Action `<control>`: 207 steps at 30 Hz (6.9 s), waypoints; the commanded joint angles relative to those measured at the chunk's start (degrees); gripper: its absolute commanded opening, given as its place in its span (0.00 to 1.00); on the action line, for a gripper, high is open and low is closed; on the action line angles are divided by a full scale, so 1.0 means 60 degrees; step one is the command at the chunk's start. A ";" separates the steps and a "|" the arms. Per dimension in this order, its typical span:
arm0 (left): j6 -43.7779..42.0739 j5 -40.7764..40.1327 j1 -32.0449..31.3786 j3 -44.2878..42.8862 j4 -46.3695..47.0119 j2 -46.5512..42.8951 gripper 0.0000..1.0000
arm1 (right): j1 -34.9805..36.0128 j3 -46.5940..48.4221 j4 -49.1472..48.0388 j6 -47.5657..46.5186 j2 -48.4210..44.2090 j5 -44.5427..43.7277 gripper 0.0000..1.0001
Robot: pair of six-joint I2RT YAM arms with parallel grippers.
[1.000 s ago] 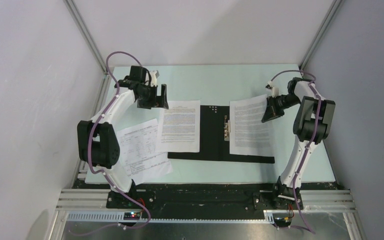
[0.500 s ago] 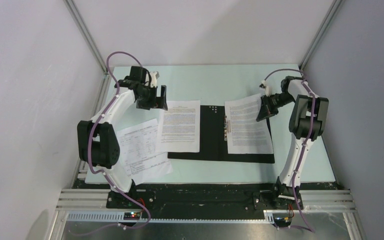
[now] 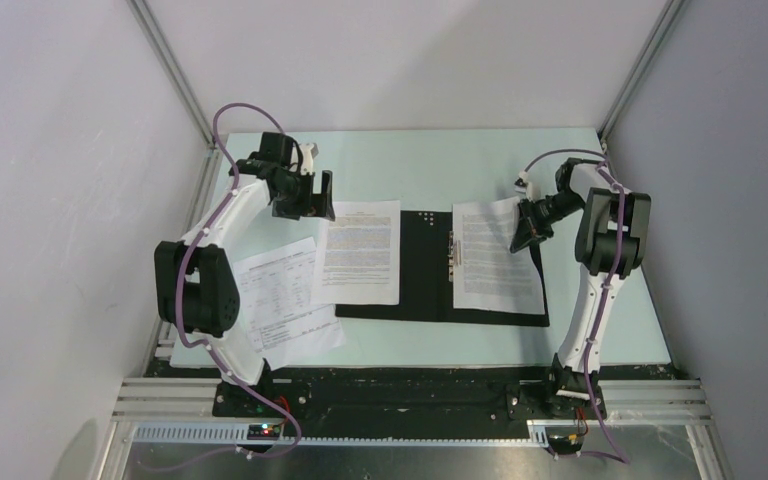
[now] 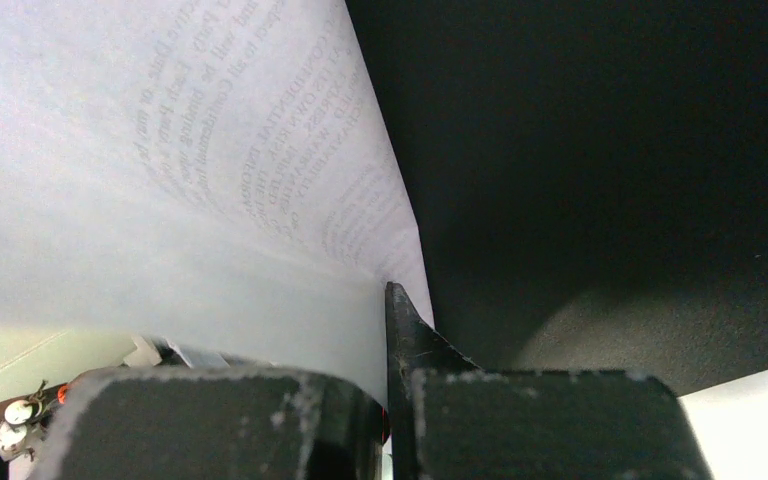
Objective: Put the files into the folder
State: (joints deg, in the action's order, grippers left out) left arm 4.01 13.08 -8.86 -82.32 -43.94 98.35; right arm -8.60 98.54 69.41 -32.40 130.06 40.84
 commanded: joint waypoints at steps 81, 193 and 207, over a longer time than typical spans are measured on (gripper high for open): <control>0.1621 0.0220 0.0819 -0.0014 0.0578 0.0792 0.99 | 0.3952 0.0949 -0.4298 0.5342 -0.3040 0.0196 0.97; 0.1758 0.1392 0.1121 0.0032 0.0970 0.0686 0.96 | -0.0878 -0.0938 -0.0421 0.1382 -0.3252 -0.1271 0.00; 0.1466 0.1175 0.1111 0.0211 0.0785 0.0195 0.96 | -0.0322 0.0132 -0.0244 0.1544 -0.1859 -0.0261 0.00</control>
State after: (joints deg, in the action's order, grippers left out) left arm 14.61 21.10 -2.44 -81.10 -38.96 102.83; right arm -11.97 96.33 67.42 -23.81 117.89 36.34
